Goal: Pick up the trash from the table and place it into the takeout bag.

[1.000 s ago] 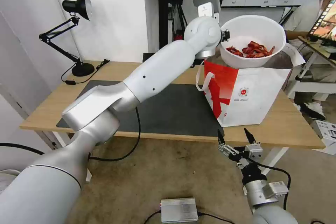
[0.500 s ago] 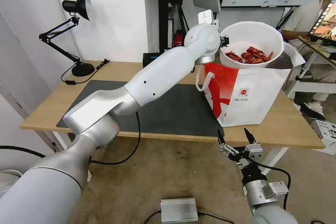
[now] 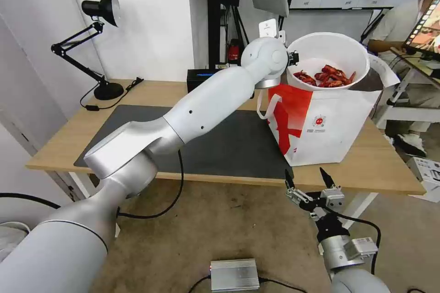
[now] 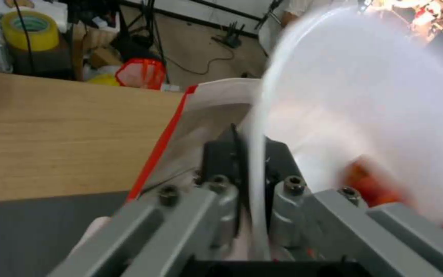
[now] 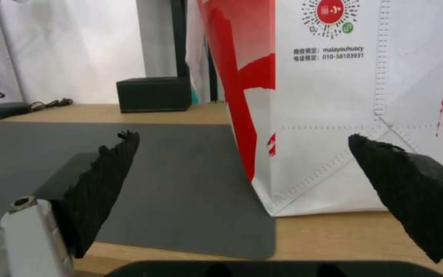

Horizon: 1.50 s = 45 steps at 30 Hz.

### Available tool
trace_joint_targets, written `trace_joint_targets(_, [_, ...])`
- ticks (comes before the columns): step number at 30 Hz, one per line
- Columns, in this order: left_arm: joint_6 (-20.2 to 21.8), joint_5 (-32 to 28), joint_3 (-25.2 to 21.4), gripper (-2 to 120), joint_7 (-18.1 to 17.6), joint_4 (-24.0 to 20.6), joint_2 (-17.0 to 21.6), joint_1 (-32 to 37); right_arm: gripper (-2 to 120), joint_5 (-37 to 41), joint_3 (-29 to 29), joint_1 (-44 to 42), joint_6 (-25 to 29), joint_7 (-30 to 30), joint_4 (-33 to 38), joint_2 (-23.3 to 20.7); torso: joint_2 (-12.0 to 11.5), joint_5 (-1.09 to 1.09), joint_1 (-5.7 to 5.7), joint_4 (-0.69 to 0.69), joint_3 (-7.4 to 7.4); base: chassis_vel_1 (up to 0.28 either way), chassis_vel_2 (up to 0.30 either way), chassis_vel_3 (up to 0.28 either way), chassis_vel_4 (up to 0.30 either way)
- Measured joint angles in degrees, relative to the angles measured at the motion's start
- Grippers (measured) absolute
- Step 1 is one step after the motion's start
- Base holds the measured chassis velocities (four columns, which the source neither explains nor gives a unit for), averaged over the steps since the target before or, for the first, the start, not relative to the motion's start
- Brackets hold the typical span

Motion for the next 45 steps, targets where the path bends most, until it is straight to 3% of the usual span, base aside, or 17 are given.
trace_joint_targets(13, [0.09,0.0,-0.05,55,0.79,-1.03,0.44,0.41,100,0.0,0.0,0.0,0.0,0.0,0.0,0.0,0.0,0.0,0.0,0.0,0.0,0.0,0.0,0.0,0.0])
trace_joint_targets(16, [0.07,0.31,-0.05,71,1.68,-1.77,0.72,0.61,100,0.0,0.0,0.0,0.0,0.0,0.0,0.0,0.0,0.0,0.0,0.0,0.0,0.0,0.0,0.0,0.0])
trace_joint_targets(21, [-0.33,1.35,0.12,86,3.28,-3.16,1.58,0.87,100,0.0,0.0,0.0,0.0,0.0,0.0,0.0,0.0,0.0,0.0,-0.01,0.0,0.0,0.0,0.0,0.0])
trace_joint_targets(24, [-1.5,4.62,0.57,97,7.06,-4.98,3.52,1.52,100,0.0,0.0,0.0,0.0,0.0,0.0,0.0,0.0,0.0,0.0,0.0,0.0,0.0,0.0,0.0,0.0])
trace_joint_targets(26, [-2.08,6.43,0.67,99,8.96,-5.63,4.44,1.92,100,0.0,0.0,0.0,0.0,0.0,0.0,0.0,0.01,0.0,0.0,0.0,0.0,0.0,0.0,0.0,0.0])
trace_joint_targets(28, [-3.83,10.67,0.91,100,12.88,-7.08,6.72,2.94,100,0.0,0.0,0.0,0.0,0.0,0.0,0.0,0.01,0.0,0.0,-0.01,0.0,0.0,0.0,0.0,0.0])
trace_joint_targets(29, [-3.83,10.67,0.91,100,12.88,-7.08,6.72,2.94,100,0.0,0.0,0.0,0.0,0.0,0.0,0.0,0.01,0.0,0.0,-0.01,0.0,0.0,0.0,0.0,0.0])
trace_joint_targets(32, [-6.59,17.12,0.99,100,17.98,-8.93,10.06,4.98,100,0.0,0.0,0.0,0.0,0.0,0.0,0.0,0.01,-0.01,0.0,0.01,0.0,0.0,0.0,0.0,0.0])
trace_joint_targets(34, [-7.43,18.82,0.87,100,19.43,-9.23,10.81,5.61,100,0.0,0.0,0.0,0.0,0.0,0.0,0.0,0.01,-0.01,0.0,0.01,0.0,0.0,0.0,0.0,0.0])
trace_joint_targets(36, [-10.3,24.26,-0.15,100,23.93,-9.91,12.77,7.98,100,0.0,0.0,0.0,0.0,0.0,0.0,0.0,0.01,-0.01,0.0,0.01,0.0,0.0,0.0,0.0,0.0])
trace_joint_targets(45, [-16.93,32.61,-3.85,100,31.97,-13.42,18.34,15.12,100,0.0,0.0,0.0,0.0,0.0,0.0,0.0,0.01,-0.02,0.0,0.0,0.0,0.0,0.0,0.0,0.0])
